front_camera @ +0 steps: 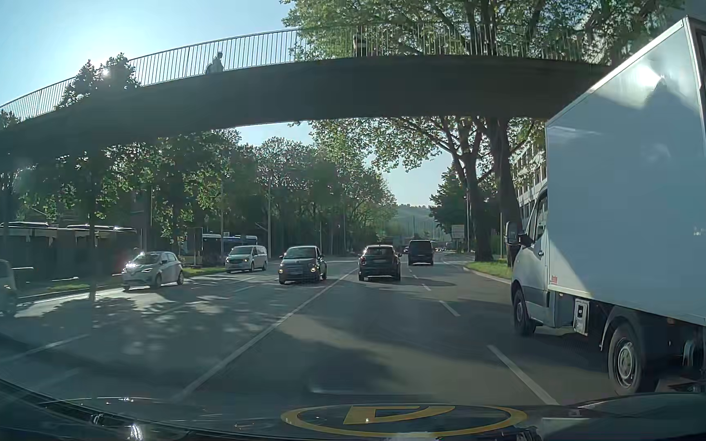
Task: Follow the waypoints while adhering to traffic rules and regulations
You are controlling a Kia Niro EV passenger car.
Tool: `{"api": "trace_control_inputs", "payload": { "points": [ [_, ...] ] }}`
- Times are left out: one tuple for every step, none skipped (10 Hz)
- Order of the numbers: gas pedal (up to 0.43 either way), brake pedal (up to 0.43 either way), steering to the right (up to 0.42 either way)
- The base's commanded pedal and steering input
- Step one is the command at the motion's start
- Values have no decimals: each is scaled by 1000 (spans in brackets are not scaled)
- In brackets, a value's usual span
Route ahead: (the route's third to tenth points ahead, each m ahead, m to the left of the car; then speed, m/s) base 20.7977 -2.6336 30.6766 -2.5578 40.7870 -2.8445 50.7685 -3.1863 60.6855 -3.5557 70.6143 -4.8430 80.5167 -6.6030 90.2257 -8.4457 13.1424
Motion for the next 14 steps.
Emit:
{"api": "trace_control_inputs", "payload": {
  "points": [
    [220, 0, -4],
    [220, 0, -4],
    [220, 0, -4],
    [220, 0, -1],
    [220, 0, 0],
    [220, 0, 0],
    [220, 0, 0],
    [220, 0, 0],
    [220, 0, 0],
    [220, 0, 0],
    [220, 0, 0],
    [220, 0, 0],
    [220, 0, 1],
    [220, 0, 0]
  ]
}}
